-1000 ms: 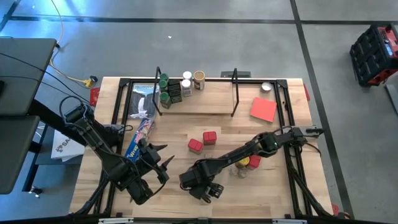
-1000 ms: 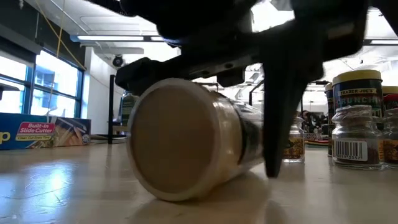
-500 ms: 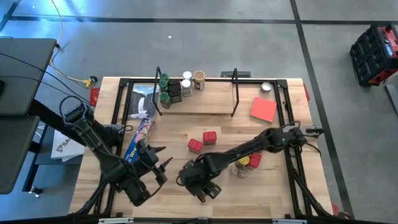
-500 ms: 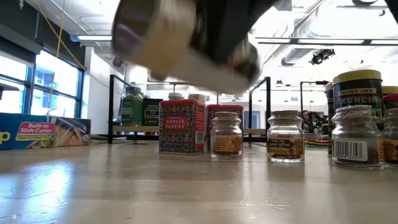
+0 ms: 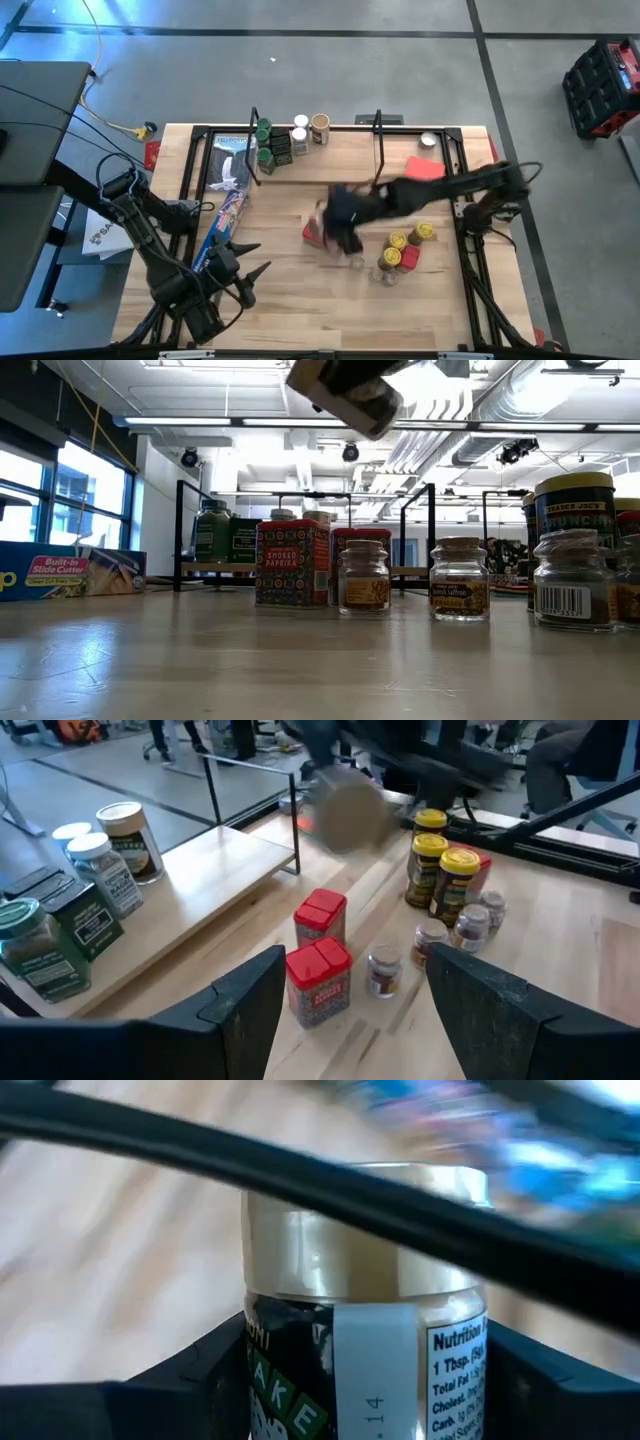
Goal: Shelf spices
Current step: Put the gold seasoning bottle on the shelf and align it with the other gold seasoning bottle
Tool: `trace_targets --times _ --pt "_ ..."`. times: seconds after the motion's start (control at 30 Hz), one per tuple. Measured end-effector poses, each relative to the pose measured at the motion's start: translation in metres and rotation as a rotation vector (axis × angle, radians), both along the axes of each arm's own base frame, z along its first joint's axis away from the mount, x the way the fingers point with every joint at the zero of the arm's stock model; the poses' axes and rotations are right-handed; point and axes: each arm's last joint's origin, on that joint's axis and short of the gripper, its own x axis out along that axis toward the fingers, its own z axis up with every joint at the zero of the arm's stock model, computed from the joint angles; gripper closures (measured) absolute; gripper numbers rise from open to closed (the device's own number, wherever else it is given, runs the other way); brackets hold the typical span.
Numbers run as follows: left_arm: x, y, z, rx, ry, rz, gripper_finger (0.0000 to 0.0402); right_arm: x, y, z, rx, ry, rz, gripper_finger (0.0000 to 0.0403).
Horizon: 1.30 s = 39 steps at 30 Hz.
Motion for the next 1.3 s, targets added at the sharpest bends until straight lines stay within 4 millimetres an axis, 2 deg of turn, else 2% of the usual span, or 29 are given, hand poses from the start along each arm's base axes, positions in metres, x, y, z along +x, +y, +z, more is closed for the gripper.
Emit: trace_targets --times 0.1,0.27,0.33,0.47,0.57,0.7,0.77,0.93,1.0,1.1,1.2,1.3 --pt "0.002 0.002 0.000 0.010 -0.014 0.010 0.0163 -0.011 -0.046 -0.001 0.019 -0.183 -0.153 0.0140" --pt "0.009 0.008 0.003 0.057 -0.074 0.049 0.0163 -0.019 -0.114 -0.025 0.124 -0.435 -0.322 0.0140" --pt "0.016 0.014 0.003 0.060 -0.078 0.082 0.0163 -0.020 -0.130 -0.040 0.167 -0.532 -0.333 0.0140" --pt "0.032 0.033 0.001 0.051 0.013 0.144 0.0163 -0.023 -0.149 -0.070 0.209 -0.672 -0.382 0.0140" --pt "0.044 0.045 -0.001 0.039 0.099 0.166 0.0163 -0.022 -0.158 -0.086 0.232 -0.710 -0.418 0.0140" --pt "0.061 0.061 0.000 0.129 0.200 0.164 0.0163 -0.016 -0.163 -0.111 0.230 -0.639 -0.439 0.0140" --pt "0.067 0.075 0.002 0.147 0.261 0.177 0.0169 -0.015 -0.164 -0.118 0.233 -0.618 -0.440 0.0140" --pt "0.082 0.118 0.023 0.131 0.361 0.135 0.0216 -0.013 -0.161 -0.119 0.242 -0.618 -0.428 0.0140" --pt "0.088 0.132 0.037 0.129 0.364 0.055 0.0243 -0.013 -0.161 -0.119 0.247 -0.623 -0.416 0.0140" --pt "0.095 0.158 0.056 0.112 0.281 -0.099 0.0275 -0.013 -0.160 -0.117 0.250 -0.630 -0.409 0.0140" --pt "0.098 0.183 0.057 0.084 0.176 -0.243 0.0288 -0.012 -0.153 -0.113 0.254 -0.630 -0.392 0.0140" --pt "0.090 0.201 0.047 0.042 0.120 -0.285 0.0285 -0.013 -0.140 -0.099 0.258 -0.656 -0.350 0.0140"
